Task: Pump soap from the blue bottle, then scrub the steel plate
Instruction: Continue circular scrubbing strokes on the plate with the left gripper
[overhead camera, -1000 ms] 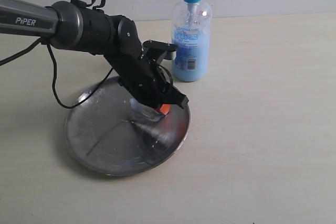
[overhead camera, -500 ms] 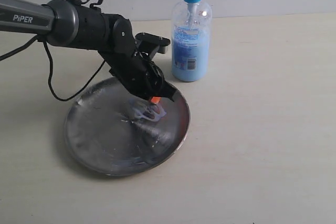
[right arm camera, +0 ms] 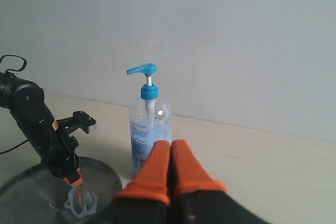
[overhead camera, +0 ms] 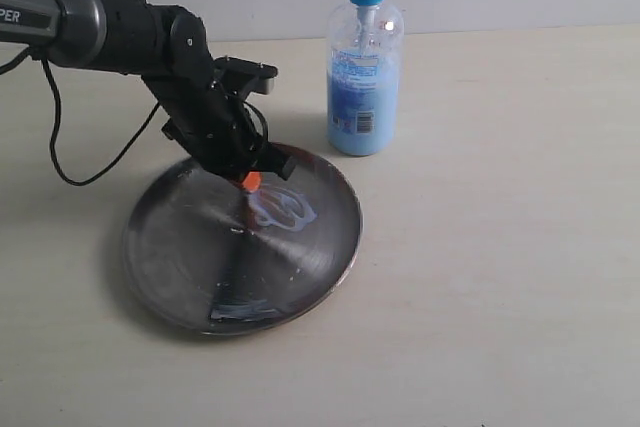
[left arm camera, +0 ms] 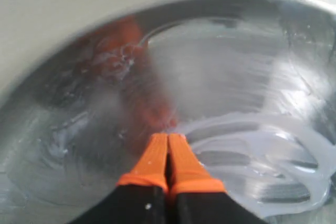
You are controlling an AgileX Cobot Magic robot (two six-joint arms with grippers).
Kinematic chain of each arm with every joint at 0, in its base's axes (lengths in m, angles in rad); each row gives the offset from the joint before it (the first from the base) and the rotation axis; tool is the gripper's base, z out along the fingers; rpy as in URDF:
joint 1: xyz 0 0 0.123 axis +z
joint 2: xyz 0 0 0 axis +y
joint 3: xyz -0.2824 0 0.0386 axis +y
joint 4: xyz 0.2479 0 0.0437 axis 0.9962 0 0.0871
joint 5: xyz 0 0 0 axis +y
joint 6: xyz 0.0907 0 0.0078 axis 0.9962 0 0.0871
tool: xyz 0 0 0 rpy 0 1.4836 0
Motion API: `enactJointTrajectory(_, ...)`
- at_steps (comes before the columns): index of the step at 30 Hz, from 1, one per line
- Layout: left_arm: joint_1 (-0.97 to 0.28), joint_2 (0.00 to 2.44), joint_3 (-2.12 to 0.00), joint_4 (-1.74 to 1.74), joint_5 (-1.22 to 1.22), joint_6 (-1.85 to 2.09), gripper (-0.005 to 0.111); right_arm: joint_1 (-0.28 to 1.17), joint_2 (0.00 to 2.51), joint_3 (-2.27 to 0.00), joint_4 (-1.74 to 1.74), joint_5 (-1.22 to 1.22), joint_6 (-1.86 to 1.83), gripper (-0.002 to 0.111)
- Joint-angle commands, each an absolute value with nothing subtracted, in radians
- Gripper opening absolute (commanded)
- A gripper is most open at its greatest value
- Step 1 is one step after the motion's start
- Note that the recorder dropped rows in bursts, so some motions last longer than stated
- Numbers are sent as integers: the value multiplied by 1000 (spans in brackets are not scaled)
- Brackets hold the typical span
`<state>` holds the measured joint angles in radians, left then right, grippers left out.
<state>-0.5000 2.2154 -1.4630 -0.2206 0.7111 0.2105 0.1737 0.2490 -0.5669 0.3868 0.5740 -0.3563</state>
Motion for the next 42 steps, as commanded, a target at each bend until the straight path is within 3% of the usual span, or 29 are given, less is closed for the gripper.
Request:
enactJointTrajectory(1,-501,2258,-1433,-189,874,204,0,175,243,-564,384,572,-355,0)
enactJointTrajectory(16,-541,2258,-1433,-431,928,337,0,175,243,-564,384,572,-355,0)
enactJointTrajectory(27,-613,2258,-1433,-417,696,330,0,175,243,-564,388,572,-355,0)
enactJointTrajectory(42,-467,2258,-1433,-275,797,247,0,175,243,-564,388,572,-355,0)
